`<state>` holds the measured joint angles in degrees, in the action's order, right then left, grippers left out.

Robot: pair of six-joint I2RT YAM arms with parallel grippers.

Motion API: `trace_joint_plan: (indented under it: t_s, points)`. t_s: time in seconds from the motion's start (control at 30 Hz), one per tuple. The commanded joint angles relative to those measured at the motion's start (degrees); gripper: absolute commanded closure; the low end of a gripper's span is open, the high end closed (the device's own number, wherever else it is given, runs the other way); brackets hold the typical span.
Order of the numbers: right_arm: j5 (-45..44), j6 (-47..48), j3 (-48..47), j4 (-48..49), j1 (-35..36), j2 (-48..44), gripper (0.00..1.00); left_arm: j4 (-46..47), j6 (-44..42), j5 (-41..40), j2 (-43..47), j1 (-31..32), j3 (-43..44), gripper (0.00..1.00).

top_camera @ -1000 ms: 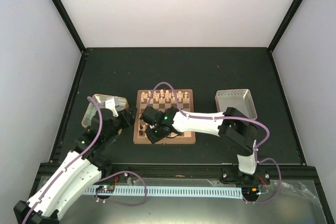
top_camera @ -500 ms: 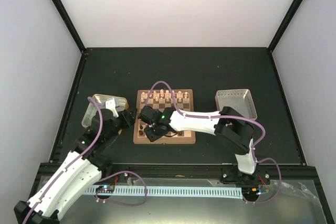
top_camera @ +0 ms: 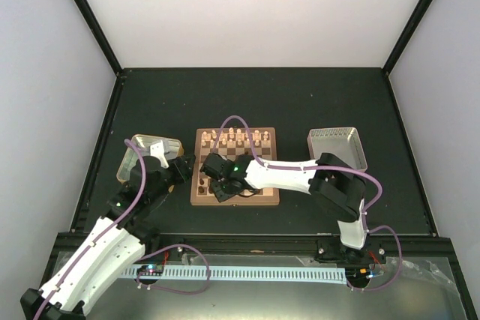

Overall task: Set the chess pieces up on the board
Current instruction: Pick up the chess piece from the chessboard.

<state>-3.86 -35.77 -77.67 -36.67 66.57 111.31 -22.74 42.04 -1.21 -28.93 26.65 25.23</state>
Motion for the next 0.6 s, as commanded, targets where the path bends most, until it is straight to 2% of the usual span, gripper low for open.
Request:
trace_joint_plan:
  t_s: [0.0, 0.17, 0.4, 0.57]
  points:
    - [-1.7, -0.7, 1.5, 0.6, 0.0, -1.6, 0.75, -0.5, -0.6, 0.8, 0.7, -0.5, -0.2, 0.41]
    - [0.5, 1.0, 0.2, 1.6, 0.0, -0.4, 0.76, -0.5, -0.7, 0.8, 0.8, -0.6, -0.1, 0.41]
    - [-0.9, 1.6, -0.6, 1.4, 0.0, 0.4, 0.70, -0.5, -0.8, 0.9, 0.9, -0.6, -0.2, 0.41]
    - [-3.4, -0.5, -0.2, 1.5, -0.1, 0.7, 0.75, -0.5, -0.9, 1.0, 0.9, -0.6, -0.1, 0.41]
